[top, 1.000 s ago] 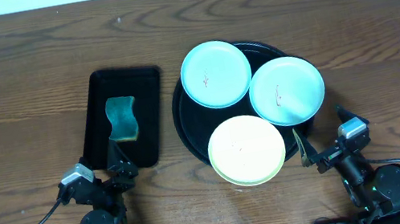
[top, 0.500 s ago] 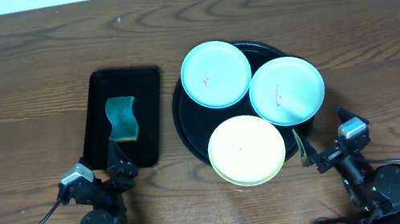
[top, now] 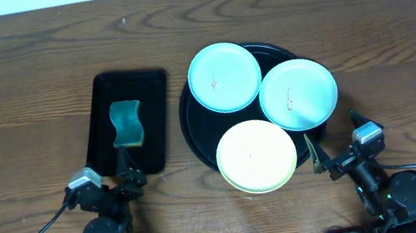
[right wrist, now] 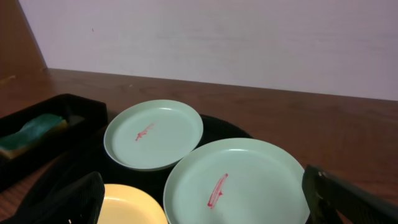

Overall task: Clean dirty plates on tray and stack at the side
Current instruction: 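Move right gripper to the top mint plate and left gripper over sponge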

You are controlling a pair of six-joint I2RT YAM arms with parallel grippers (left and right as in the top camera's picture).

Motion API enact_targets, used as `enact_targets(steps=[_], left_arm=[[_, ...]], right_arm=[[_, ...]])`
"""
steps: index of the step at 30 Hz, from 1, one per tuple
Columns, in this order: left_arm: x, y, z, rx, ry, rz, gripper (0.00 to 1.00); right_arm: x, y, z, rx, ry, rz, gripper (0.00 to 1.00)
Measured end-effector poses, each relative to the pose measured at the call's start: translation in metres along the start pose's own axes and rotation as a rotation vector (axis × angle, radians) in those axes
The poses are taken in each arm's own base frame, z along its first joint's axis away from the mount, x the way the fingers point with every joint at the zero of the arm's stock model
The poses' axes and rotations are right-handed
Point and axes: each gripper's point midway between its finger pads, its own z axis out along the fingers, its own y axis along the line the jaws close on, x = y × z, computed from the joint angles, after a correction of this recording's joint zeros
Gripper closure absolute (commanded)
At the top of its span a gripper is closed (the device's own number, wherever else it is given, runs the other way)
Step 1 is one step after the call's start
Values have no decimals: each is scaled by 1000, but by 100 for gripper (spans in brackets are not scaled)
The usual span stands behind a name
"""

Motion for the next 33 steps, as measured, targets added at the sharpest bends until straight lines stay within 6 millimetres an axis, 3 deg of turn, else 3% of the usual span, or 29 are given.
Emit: enact_targets(steps=[4, 8, 16, 20, 28, 33], left_arm=[[10, -4, -3, 4, 119, 54, 17], [-3, -24, -6, 53, 210, 108, 17], [-25, -59, 1, 111, 470, 191, 17], [-33, -67, -1, 90, 659, 238, 17], [-58, -80, -1, 45, 932, 304, 17], [-63, -86, 21, 35, 976, 309, 17]], right_arm=[[2, 2, -1, -10, 23, 9, 1], [3, 5, -4, -18, 100, 31, 1], [-35, 6, 1, -19, 220, 61, 1], [-50, 5, 14, -20, 354, 94, 1], [-57, 6, 37, -39, 701, 197, 1], [-71, 10, 68, -94, 798, 252, 1]])
